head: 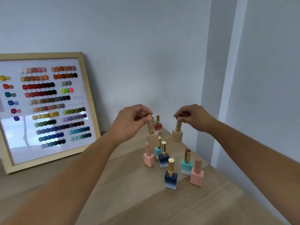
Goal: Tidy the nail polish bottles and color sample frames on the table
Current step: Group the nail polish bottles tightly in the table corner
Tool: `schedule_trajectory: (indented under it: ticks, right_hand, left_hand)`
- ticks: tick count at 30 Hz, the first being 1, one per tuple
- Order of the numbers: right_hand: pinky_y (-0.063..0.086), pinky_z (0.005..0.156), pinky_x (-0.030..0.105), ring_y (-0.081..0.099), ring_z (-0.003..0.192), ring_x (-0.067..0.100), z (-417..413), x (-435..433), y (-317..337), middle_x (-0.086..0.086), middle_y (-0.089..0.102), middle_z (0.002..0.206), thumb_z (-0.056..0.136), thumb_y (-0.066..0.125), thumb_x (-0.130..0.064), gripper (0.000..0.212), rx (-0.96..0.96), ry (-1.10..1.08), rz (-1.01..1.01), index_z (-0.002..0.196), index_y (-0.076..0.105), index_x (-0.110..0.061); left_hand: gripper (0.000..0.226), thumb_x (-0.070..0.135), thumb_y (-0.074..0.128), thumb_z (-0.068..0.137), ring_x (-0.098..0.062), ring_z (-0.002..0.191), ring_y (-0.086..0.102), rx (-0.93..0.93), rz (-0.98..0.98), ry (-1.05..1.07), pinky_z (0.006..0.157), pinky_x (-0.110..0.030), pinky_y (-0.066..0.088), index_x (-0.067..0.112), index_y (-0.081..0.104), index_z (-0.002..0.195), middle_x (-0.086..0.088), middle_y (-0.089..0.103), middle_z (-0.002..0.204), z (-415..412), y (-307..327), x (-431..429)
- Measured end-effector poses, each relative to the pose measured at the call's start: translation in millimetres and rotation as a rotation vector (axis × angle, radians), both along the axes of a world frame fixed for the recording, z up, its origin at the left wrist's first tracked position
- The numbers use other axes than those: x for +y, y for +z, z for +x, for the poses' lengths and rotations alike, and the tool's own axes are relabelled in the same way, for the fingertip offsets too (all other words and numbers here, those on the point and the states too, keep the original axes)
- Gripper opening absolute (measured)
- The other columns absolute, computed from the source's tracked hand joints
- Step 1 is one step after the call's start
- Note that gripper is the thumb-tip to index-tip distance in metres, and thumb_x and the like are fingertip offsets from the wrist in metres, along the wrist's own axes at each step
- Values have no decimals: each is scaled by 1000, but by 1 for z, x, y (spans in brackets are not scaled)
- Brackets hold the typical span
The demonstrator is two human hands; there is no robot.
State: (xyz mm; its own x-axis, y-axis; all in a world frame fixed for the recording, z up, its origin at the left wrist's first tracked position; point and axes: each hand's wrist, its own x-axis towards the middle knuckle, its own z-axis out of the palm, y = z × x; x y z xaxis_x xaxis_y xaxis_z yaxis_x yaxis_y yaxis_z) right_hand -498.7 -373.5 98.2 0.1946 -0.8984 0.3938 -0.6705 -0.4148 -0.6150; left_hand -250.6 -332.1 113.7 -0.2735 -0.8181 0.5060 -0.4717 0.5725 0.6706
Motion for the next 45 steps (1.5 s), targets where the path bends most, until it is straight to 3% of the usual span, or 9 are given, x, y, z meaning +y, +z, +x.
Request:
schedule_trajectory:
  ticks: [8, 12, 18, 23, 29, 35, 41, 45]
  right_hand:
    - [40, 62, 3, 58, 75, -4, 21, -72, -19, -4, 66, 88, 84, 62, -5, 16, -77, -74, -10, 93, 71, -16]
    - [38, 63, -5, 58, 75, -4, 30, -100, -44, 0, 68, 91, 84, 60, -2, 18, -98, -89, -15, 92, 70, -14]
    - [39, 64, -2, 58, 76, -1, 36, -125, -63, 0, 70, 93, 84, 62, -4, 16, -55, -56, 10, 92, 70, -15]
    - [37, 66, -5, 56, 75, -4, 38, -128, -67, -6, 65, 89, 83, 63, -5, 19, -84, -18, -20, 98, 69, -15]
    - [47, 73, 14, 58, 87, 14, 35, -114, -96, -3, 59, 100, 78, 71, -14, 44, -241, -90, -14, 118, 54, -20]
    - [42, 71, 8, 59, 84, 6, 27, -111, -129, 0, 63, 97, 80, 69, -17, 38, -262, -119, 96, 116, 56, -20]
    - [39, 66, 7, 58, 78, 4, 30, -123, -134, -4, 62, 87, 81, 68, -14, 33, -259, -139, 100, 111, 57, -21]
    - [37, 64, 5, 57, 77, 4, 33, -131, -135, -3, 62, 96, 81, 67, -15, 36, -204, -148, 78, 116, 57, -20]
  left_hand:
    - [14, 13, 67, 81, -2, 79, 61, 27, -32, 160, 70, -3, 43, 23, 67, 91, 10, 66, 83, -16, -18, -82]
    - [14, 10, 67, 81, -5, 78, 60, 0, -11, 205, 68, -1, 42, 19, 66, 92, 6, 65, 84, -26, -50, -118]
    - [14, 10, 66, 82, 1, 76, 57, -36, 25, 216, 66, 0, 41, 20, 65, 93, 11, 62, 81, -30, -82, -143]
    - [16, 13, 66, 83, 0, 78, 57, 16, 28, 248, 67, -5, 41, 20, 65, 97, 11, 62, 84, -31, -92, -145]
    - [40, 10, 71, 78, -6, 71, 55, 83, 108, 265, 59, -13, 45, 26, 54, 111, 9, 55, 85, -35, -113, -137]
    - [42, 21, 74, 76, -6, 72, 52, 76, 274, 349, 58, -14, 38, 24, 50, 111, 6, 55, 82, -32, -139, -138]
    - [33, 22, 73, 77, -5, 70, 52, 72, 288, 383, 55, -13, 37, 24, 51, 102, 6, 56, 79, -41, -140, -149]
    - [34, 23, 73, 77, -5, 70, 53, 80, 269, 407, 57, -16, 37, 21, 52, 103, 5, 57, 77, -47, -141, -154]
